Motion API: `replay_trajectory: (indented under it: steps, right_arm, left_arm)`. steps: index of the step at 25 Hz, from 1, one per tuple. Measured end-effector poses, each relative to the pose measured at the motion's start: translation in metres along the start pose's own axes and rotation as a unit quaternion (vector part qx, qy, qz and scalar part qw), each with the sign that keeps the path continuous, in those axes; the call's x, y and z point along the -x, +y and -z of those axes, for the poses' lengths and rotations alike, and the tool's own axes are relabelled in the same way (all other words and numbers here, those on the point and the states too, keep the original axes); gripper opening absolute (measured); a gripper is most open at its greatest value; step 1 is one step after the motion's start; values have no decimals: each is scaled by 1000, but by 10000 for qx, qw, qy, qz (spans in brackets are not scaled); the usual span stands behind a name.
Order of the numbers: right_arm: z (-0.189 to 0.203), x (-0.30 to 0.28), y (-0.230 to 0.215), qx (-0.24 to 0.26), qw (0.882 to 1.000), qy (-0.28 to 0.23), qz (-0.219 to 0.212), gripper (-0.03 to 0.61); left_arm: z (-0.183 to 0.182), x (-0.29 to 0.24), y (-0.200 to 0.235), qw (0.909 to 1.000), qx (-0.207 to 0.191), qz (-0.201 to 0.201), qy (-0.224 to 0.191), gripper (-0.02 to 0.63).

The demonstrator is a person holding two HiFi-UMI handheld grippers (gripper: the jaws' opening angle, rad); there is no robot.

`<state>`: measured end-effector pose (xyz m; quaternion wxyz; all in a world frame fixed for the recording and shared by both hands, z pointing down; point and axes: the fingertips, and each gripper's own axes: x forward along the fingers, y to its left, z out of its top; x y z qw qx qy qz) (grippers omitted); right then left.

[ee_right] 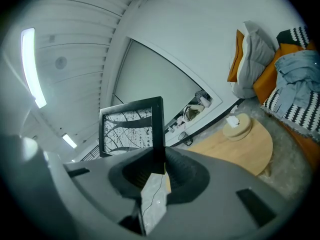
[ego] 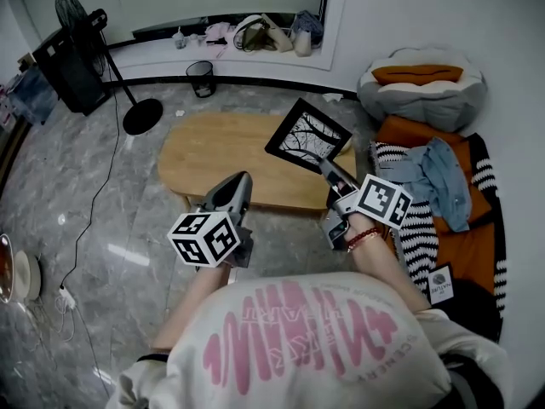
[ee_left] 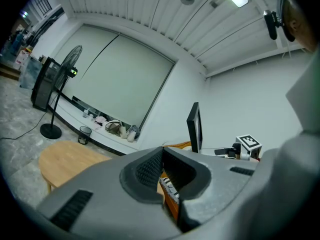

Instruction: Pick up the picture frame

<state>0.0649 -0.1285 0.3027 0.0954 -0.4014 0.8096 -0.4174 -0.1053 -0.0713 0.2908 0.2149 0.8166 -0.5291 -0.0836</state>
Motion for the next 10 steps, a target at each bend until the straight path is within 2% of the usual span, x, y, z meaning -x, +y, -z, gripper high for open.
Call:
replay_trajectory:
  steps: [10]
  right_arm:
    - [3,12,-26,52,9998,105,131,75]
  left_arm:
    - [16,-3,-10,9999,52,-105,46,5]
